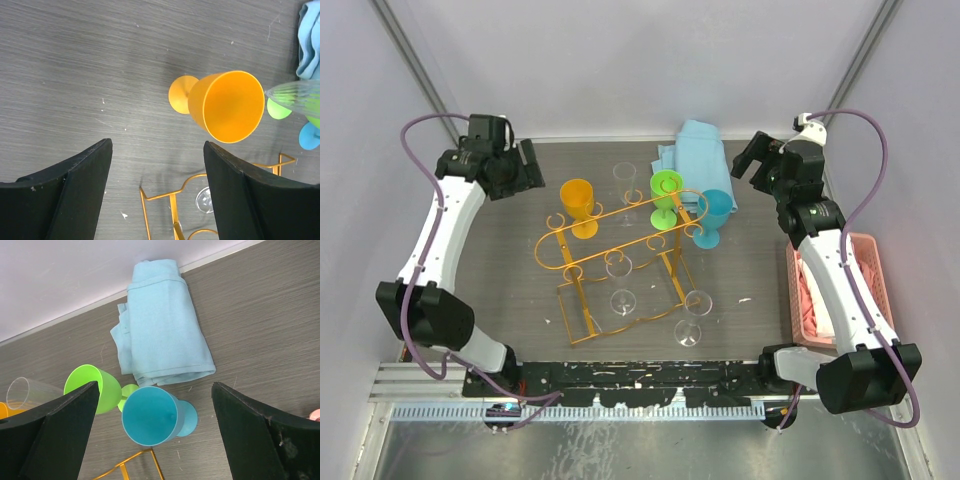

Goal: Place the wine glass upside down on the wine glass rack
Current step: Pick up the wine glass at the center of the board.

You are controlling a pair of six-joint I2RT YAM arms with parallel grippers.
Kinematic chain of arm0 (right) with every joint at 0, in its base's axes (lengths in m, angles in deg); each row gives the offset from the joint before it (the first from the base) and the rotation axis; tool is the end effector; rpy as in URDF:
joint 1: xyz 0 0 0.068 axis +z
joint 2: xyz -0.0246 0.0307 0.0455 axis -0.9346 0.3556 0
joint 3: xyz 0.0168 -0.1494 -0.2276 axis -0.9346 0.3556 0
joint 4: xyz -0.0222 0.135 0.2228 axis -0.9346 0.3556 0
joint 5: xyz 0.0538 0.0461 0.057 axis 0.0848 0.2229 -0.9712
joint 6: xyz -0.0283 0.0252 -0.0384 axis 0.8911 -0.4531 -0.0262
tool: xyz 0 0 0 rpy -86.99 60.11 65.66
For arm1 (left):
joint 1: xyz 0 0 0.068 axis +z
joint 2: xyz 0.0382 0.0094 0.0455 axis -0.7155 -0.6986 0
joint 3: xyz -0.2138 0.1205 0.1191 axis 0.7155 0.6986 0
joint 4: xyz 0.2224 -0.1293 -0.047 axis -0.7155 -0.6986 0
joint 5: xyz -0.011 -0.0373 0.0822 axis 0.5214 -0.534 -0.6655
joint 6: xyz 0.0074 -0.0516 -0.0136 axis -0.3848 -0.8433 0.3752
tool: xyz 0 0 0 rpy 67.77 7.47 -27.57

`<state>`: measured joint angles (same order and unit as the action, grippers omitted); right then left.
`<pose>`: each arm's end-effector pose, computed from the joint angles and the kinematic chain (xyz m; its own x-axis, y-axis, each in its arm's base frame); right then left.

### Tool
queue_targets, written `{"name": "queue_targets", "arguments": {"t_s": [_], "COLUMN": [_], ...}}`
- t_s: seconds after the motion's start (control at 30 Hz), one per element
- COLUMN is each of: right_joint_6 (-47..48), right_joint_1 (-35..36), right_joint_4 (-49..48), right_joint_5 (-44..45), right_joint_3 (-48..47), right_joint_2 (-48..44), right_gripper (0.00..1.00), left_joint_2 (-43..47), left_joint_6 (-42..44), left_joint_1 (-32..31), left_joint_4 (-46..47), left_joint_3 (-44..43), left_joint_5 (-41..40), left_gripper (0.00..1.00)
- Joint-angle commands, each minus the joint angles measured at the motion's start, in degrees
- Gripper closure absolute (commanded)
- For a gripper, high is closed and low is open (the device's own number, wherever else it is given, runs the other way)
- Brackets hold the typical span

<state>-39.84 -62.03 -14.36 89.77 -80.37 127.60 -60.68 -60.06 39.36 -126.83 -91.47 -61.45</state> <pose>0.2669 0.0295 0.3870 -0.3067 0.3644 -0.8793 0.1080 0.9312 0.3483 0.3173 -0.0342 0.3827 -0.7156 -0.3012 -0.6302 -0.1940 0.9524 -0.2349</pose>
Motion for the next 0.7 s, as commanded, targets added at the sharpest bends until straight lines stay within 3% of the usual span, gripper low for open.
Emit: {"name": "queue_targets", "arguments": {"t_s": [0.0,0.2,0.5,0.67], "right_joint_6": [0.15,0.48,0.85,0.95], "right_joint_1": [0.17,0.20,0.25,0.24], "right_joint_4": [-2.80,-2.72,-2.37,-2.33], "right_joint_5": [-0.83,-0.96,-0.62,-0.54], "right_joint_3": [0.11,0.04,0.53,1.16], "right_joint_2": [-0.35,-0.42,-1.02,-1.19], "right_gripper": [0.00,0.00,0.00,0.00], "left_joint_2": [-1.03,-4.59,-10.80,-12.81], "left_joint_6": [-0.61,-1.40,-0.13,-0.23], "left_joint_1": [-1.67,-3.48,-5.74,-6.72], "left_joint_4": [-1.79,-3.17,-6.88,-7.62], "left_joint_3": [-3.30,-5.39,-11.49,-13.55], "left_joint_5": [1.61,2.93,3.74,2.63], "left_gripper": [0.25,0.26,0.47,0.48]}}
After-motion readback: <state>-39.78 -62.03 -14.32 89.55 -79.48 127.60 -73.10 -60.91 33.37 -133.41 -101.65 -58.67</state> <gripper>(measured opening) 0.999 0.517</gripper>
